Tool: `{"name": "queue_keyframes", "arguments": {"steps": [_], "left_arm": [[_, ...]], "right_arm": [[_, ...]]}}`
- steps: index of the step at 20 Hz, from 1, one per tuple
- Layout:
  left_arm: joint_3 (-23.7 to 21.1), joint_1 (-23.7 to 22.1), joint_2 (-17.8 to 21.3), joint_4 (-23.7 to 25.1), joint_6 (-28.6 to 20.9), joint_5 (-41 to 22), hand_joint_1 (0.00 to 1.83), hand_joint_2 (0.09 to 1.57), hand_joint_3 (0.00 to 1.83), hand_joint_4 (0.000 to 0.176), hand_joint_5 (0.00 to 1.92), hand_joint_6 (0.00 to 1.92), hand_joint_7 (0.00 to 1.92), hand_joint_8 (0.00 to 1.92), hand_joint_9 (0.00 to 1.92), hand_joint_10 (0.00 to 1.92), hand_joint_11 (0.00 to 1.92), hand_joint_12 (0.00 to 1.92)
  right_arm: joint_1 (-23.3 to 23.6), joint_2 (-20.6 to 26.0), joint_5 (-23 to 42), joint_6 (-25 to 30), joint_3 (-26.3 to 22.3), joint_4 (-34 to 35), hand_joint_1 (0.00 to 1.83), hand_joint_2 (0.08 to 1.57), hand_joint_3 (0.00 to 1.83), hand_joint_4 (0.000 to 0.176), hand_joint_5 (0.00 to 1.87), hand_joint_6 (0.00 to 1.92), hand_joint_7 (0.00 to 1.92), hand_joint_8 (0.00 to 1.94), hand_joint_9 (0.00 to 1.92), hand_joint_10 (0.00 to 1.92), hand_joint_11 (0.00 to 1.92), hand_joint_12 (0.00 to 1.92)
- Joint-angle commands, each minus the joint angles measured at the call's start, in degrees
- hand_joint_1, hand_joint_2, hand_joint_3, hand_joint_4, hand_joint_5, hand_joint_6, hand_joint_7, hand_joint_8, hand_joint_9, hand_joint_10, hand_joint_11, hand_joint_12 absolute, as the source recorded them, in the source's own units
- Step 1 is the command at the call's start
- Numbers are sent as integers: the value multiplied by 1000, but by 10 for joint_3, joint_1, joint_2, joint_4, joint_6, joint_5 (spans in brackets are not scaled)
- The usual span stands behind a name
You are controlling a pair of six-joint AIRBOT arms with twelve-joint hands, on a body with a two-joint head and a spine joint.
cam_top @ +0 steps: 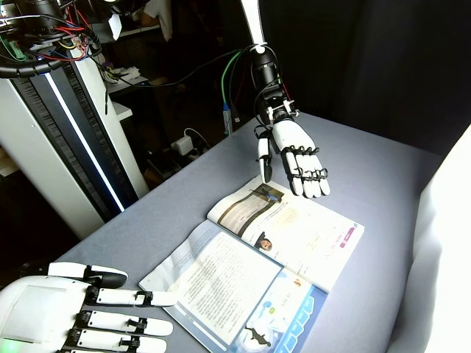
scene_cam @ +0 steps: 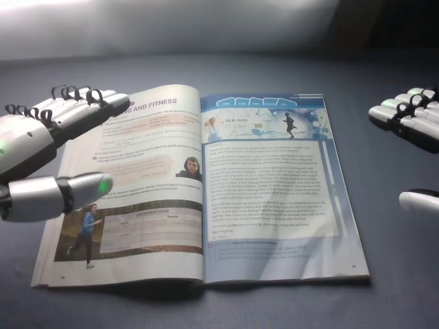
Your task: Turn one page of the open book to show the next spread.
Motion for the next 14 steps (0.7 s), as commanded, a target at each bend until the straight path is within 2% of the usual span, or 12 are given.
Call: {"name": "queue_keyframes", "arguments": {"steps": [1, 6, 7, 8, 10, 11, 14], "left_arm": [[0, -1, 0, -13, -2, -66, 218, 1347, 25, 0, 0, 0, 0, 0, 0, 0, 0, 0], [-1, 0, 2, -13, -4, -64, 154, 1354, 9, 4, 0, 0, 0, 0, 0, 0, 0, 0], [-2, 0, 3, -12, -4, -63, 179, 1353, 5, 5, 0, 0, 0, 0, 0, 0, 0, 0], [-3, 0, 6, -12, -4, -62, 131, 1353, 5, 0, 0, 0, 0, 0, 0, 0, 0, 0], [-5, 1, 11, -13, -4, -62, 106, 1350, 2, 2, 0, 0, 0, 0, 0, 0, 0, 0], [-6, 2, 13, -14, -3, -61, 109, 1351, 2, 17, 0, 0, 0, 0, 0, 0, 0, 0], [-10, 7, 20, -15, -1, -58, 171, 1358, 2, 0, 0, 0, 0, 0, 0, 0, 0, 0]], "right_arm": [[2, 6, 65, 0, -1, 8, 238, 1294, 39, 0, 0, 0, 0, 0, 0, 0, 0, 0], [7, 7, 63, 0, -3, -4, 107, 1306, 21, 0, 0, 0, 0, 0, 0, 0, 0, 0], [12, 10, 52, 0, -4, -14, 99, 1297, 16, 0, 0, 0, 0, 0, 0, 0, 0, 0], [20, 11, 38, 0, -3, -26, 94, 1285, 9, 0, 0, 0, 0, 0, 0, 0, 0, 0], [47, 10, -8, 0, -1, -59, 42, 1280, 6, 0, 0, 0, 0, 0, 0, 0, 0, 0], [58, 8, -28, 0, 1, -72, 15, 1288, 9, 0, 0, 0, 0, 0, 0, 0, 0, 0], [95, -13, -99, 24, 19, -126, 46, 1268, 0, 0, 0, 0, 0, 0, 0, 0, 0, 0]]}}
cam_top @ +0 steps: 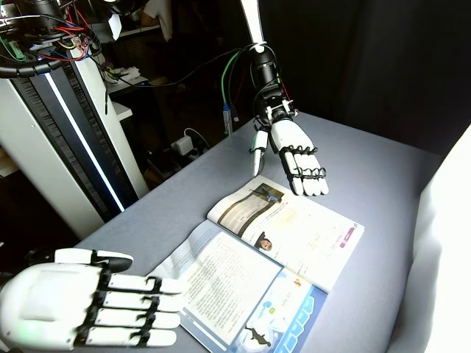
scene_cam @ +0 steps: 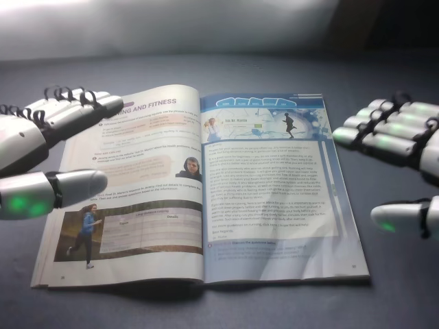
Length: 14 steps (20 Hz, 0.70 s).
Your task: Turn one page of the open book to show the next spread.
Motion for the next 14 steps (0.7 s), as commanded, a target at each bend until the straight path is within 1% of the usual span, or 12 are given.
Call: {"name": "queue_keyframes", "arguments": {"steps": [1, 2, 3, 4, 6, 8, 9, 10, 11, 12, 13, 14], "left_arm": [[-2, 2, 5, -13, -2, -62, 172, 1353, 0, 0, 0, 0, 0, 0, 0, 0, 0, 0], [-3, 4, 6, -15, -2, -62, 193, 1359, 1, 0, 0, 0, 0, 0, 0, 0, 0, 0], [-4, 8, 8, -19, -1, -63, 231, 1358, 0, 11, 0, 0, 0, 0, 0, 0, 0, 0], [-6, 13, 10, -24, 0, -66, 238, 1357, 0, 12, 0, 0, 0, 0, 0, 0, 0, 0], [-11, 22, 16, -33, 3, -72, 249, 1351, 0, 10, 0, 0, 0, 0, 0, 0, 0, 0], [-15, 33, 21, -44, 6, -80, 211, 1353, 0, 22, 0, 0, 0, 0, 0, 0, 6, 3], [-17, 39, 23, -49, 6, -85, 204, 1355, 1, 17, 0, 0, 0, 0, 0, 0, 0, 0], [-18, 42, 25, -52, 7, -88, 204, 1355, 1, 17, 0, 0, 0, 0, 0, 0, 0, 0], [-19, 43, 26, -53, 7, -89, 183, 1363, 4, 5, 0, 0, 0, 0, 0, 0, 0, 0], [-20, 46, 27, -54, 8, -88, 138, 1362, 3, 17, 0, 0, 0, 0, 0, 0, 0, 0], [-22, 49, 28, -55, 8, -88, 127, 1363, 3, 28, 0, 0, 0, 0, 0, 0, 0, 0], [-23, 54, 30, -58, 8, -88, 142, 1368, 4, 24, 0, 0, 0, 0, 0, 0, 0, 0]], "right_arm": [[11, -5, 24, 9, 5, -4, 75, 1259, 0, 0, 0, 0, 0, 0, 0, 0, 0, 0], [17, -13, 6, 11, 11, -13, 93, 1257, 0, 0, 0, 0, 0, 0, 0, 0, 0, 0], [22, -23, -11, 13, 17, -22, 107, 1261, 0, 0, 0, 0, 0, 0, 0, 0, 0, 0], [27, -37, -30, 19, 27, -32, 122, 1262, 0, 0, 0, 0, 0, 0, 0, 0, 0, 0], [34, -58, -56, 35, 42, -54, 72, 1267, 1, 0, 0, 0, 0, 0, 0, 0, 0, 0], [41, -76, -83, 45, 53, -76, 168, 1270, 0, 0, 0, 0, 0, 0, 0, 0, 0, 0], [44, -84, -97, 45, 57, -85, 165, 1272, 0, 0, 0, 0, 0, 0, 0, 0, 0, 0], [44, -89, -105, 46, 59, -88, 165, 1272, 0, 0, 0, 0, 0, 0, 0, 0, 0, 0], [44, -93, -110, 46, 61, -91, 103, 1263, 0, 0, 0, 0, 0, 0, 0, 0, 0, 0], [44, -99, -116, 46, 64, -92, 56, 1261, 0, 0, 0, 0, 0, 0, 0, 0, 0, 0], [44, -103, -119, 47, 66, -93, 51, 1259, 0, 0, 0, 0, 0, 0, 0, 0, 0, 0], [44, -108, -122, 47, 69, -95, 63, 1254, 0, 0, 0, 0, 0, 0, 0, 0, 0, 0]]}}
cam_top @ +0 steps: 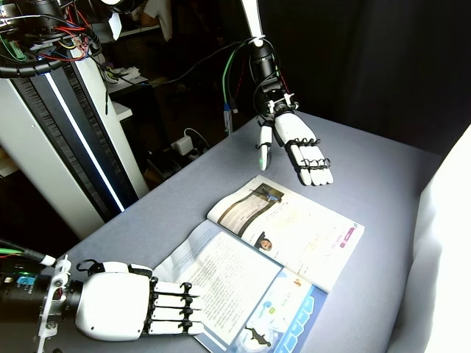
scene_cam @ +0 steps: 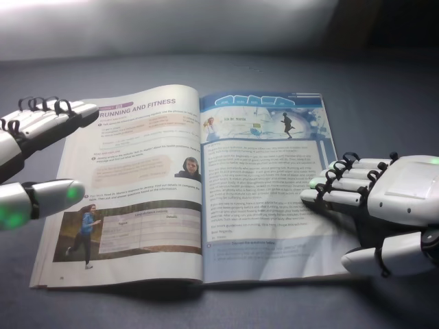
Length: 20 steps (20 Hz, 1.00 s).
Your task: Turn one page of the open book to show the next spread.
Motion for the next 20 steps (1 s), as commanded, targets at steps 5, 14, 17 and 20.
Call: {"name": "queue_keyframes", "arguments": {"steps": [5, 14, 17, 20], "left_arm": [[-4, 16, 5, -26, -1, -70, 153, 1371, 2, 21, 0, 0, 0, 0, 0, 0, 0, 0], [-10, 46, -1, -37, -2, -67, 213, 1368, 0, 0, 55, 12, 0, 0, 0, 0, 0, 0], [-9, 51, -7, -35, -6, -58, 215, 1363, 0, 0, 49, 7, 0, 0, 0, 0, 0, 0], [-6, 61, -16, -40, -14, -58, 239, 1356, 0, 0, 63, 11, 0, 0, 0, 0, 0, 0]], "right_arm": [[7, -29, 36, 12, 22, 4, 20, 1249, 0, 0, 0, 0, 0, 0, 0, 0, 0, 0], [65, -99, 58, 32, 64, -32, 0, 1226, 0, 0, 0, 0, 0, 0, 0, 0, 0, 0], [93, -123, 66, 40, 74, -61, 0, 1230, 0, 0, 0, 0, 0, 0, 0, 0, 0, 0], [116, -146, 83, 43, 81, -82, 0, 1235, 0, 0, 0, 0, 0, 0, 0, 0, 0, 0]]}}
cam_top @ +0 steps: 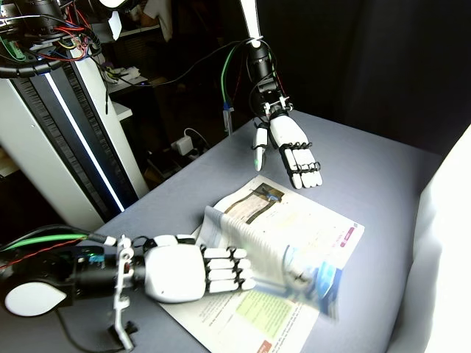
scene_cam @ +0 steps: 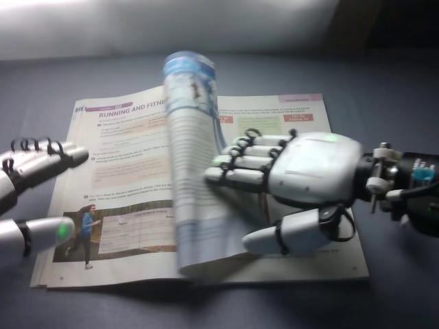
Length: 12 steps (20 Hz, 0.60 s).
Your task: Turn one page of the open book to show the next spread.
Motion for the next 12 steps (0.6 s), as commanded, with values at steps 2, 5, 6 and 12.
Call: {"name": "queue_keyframes", "arguments": {"steps": [2, 5, 6, 12], "left_arm": [[3, 5, -5, -13, -6, -63, 216, 1379, 6, 0, 44, 1, 0, 0, 0, 0, 0, 0], [9, 10, -16, -14, -13, -63, 2, 1356, 0, 20, 0, 0, 0, 0, 0, 0, 0, 0], [11, 10, -18, -14, -14, -63, 2, 1356, 0, 20, 0, 0, 0, 0, 0, 0, 0, 0], [18, 10, -23, -15, -17, -66, 0, 1420, 90, 20, 53, 19, 111, 10, 192, 8, 18, 807]], "right_arm": [[22, -16, 92, 12, 7, -9, 0, 1172, 0, 0, 0, 0, 0, 0, 0, 0, 0, 0], [47, -40, 129, 27, 15, -39, 21, 1219, 0, 0, 0, 0, 0, 0, 0, 0, 0, 0], [53, -46, 138, 33, 17, -45, 21, 1219, 0, 0, 0, 0, 0, 0, 0, 0, 0, 0], [86, -86, 216, 56, 25, -60, 0, 1142, 0, 0, 0, 0, 0, 0, 0, 0, 0, 0]]}}
